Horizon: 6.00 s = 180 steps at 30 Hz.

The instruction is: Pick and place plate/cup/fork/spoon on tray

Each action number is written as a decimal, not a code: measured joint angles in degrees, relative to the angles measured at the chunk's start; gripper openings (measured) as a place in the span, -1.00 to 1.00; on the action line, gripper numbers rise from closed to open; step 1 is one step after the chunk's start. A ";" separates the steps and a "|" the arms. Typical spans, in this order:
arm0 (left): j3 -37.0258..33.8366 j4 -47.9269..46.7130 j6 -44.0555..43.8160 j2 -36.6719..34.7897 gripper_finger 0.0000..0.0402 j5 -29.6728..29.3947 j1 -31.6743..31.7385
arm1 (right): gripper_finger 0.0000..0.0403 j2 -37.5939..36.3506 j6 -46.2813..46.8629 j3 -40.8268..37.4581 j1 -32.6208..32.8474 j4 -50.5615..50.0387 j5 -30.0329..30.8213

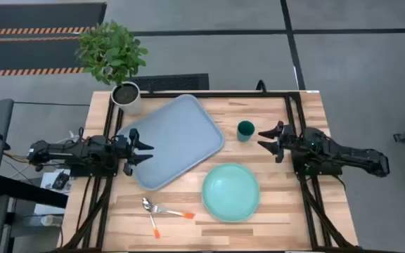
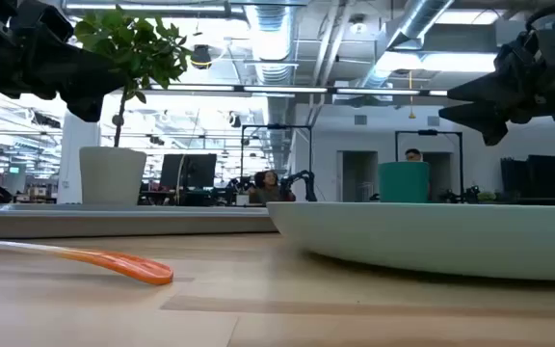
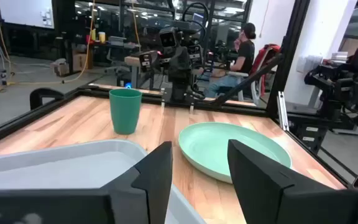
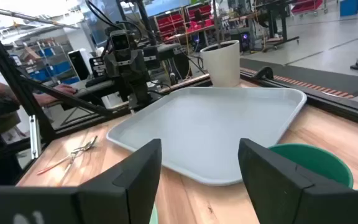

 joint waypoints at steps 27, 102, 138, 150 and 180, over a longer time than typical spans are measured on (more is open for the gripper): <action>0.00 0.00 0.00 -0.01 -0.28 0.00 -0.01 | 0.18 0.01 0.02 0.00 0.00 -0.01 0.00; 6.13 20.19 -58.74 2.40 -0.28 -22.68 -0.50 | 0.18 0.00 -45.84 0.00 -0.39 0.01 0.15; 53.62 8.54 -35.39 50.64 -0.28 -5.87 -0.91 | 0.18 0.00 42.24 -0.02 -0.39 7.65 20.03; 67.58 -22.13 -33.34 55.15 -0.28 -6.36 -0.91 | 0.18 2.98 39.03 10.12 -1.52 4.18 12.17; 67.65 -44.64 -40.47 53.36 -0.28 -18.29 -0.88 | 0.00 70.20 18.48 54.62 -16.46 -51.03 -2.70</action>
